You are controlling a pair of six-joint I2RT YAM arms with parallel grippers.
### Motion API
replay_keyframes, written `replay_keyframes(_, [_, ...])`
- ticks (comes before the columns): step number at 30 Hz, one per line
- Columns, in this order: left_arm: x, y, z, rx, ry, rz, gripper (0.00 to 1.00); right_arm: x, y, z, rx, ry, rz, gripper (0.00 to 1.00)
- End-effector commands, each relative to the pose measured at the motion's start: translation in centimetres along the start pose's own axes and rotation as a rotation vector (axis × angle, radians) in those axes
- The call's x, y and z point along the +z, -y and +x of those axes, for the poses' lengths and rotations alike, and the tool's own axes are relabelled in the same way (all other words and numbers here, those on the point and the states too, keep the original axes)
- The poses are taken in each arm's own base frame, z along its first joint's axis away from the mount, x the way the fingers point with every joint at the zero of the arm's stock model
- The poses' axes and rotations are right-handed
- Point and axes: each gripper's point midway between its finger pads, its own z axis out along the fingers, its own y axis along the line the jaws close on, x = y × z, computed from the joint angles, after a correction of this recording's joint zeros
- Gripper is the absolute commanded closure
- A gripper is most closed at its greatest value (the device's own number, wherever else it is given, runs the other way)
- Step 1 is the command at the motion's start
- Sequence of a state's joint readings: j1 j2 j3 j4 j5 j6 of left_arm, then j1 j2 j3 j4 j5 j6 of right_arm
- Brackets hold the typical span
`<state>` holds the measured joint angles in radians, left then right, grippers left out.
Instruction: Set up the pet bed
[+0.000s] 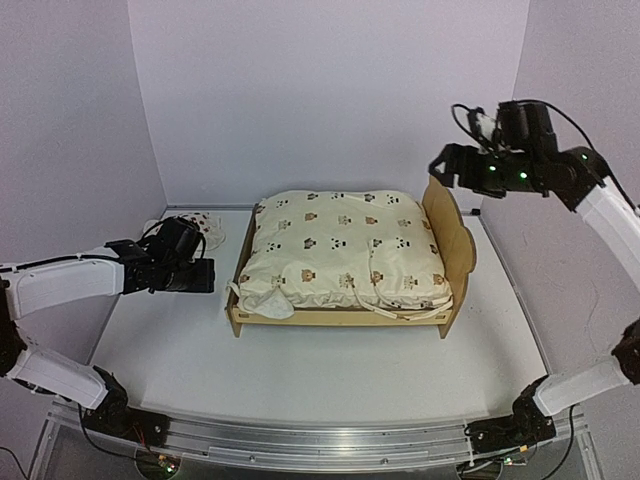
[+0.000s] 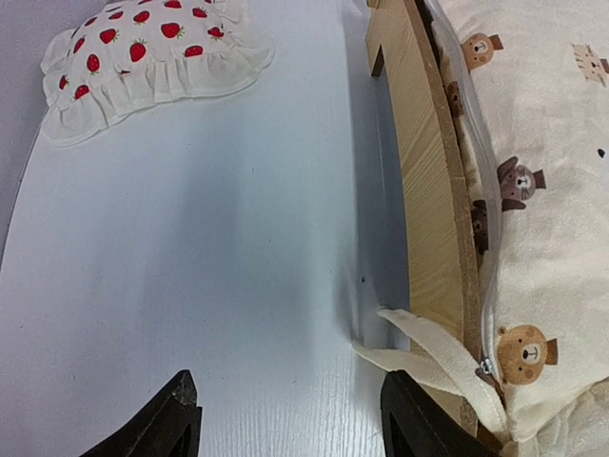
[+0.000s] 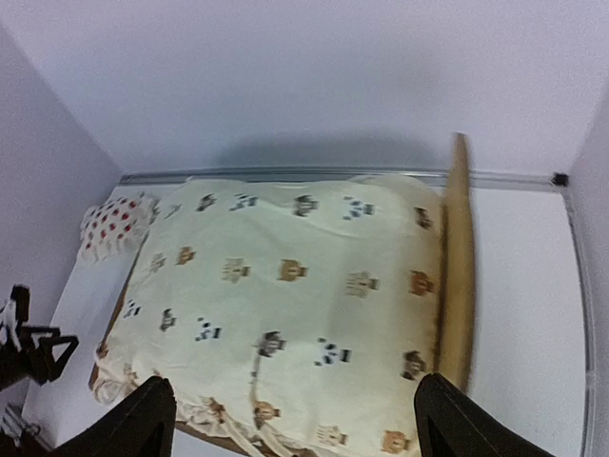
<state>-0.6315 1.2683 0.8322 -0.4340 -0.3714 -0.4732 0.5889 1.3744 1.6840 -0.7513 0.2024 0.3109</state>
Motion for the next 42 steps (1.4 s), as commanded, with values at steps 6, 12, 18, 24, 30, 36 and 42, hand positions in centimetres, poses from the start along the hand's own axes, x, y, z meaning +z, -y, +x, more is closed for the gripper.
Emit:
replay_keyframes(6, [-2.3,-1.0,-0.8,-0.051,0.036,-0.009,0.31,8.6,-22.0,10.0,-0.454,-0.249,-0.427,0.15])
replay_keyframes(12, [-3.0,-1.6,-0.1,-0.073,0.039,0.001,0.31,13.0,-27.6,17.5,-0.561,-0.366,-0.527,0.21])
replay_keyframes(18, [-3.2,-1.7,0.7,-0.087,0.038,0.022,0.31,16.5,-29.5,20.8,-0.691,-0.36,-0.525,0.29])
replay_keyframes(24, [-3.1,-1.7,1.3,-0.093,0.032,0.038,0.31,19.5,-28.9,22.4,-0.807,-0.325,-0.441,0.32])
replay_keyframes(30, [-3.1,-1.5,1.2,-0.092,0.031,0.045,0.31,21.9,-27.8,24.7,-0.894,-0.336,-0.392,0.36])
replay_keyframes(36, [-3.2,-1.3,0.9,-0.092,0.035,0.051,0.31,23.5,-27.2,25.7,-0.938,-0.319,-0.356,0.45])
replay_keyframes(42, [-3.3,-1.3,0.8,-0.093,0.036,0.051,0.31,24.2,-26.9,25.2,-0.983,-0.271,-0.322,0.62])
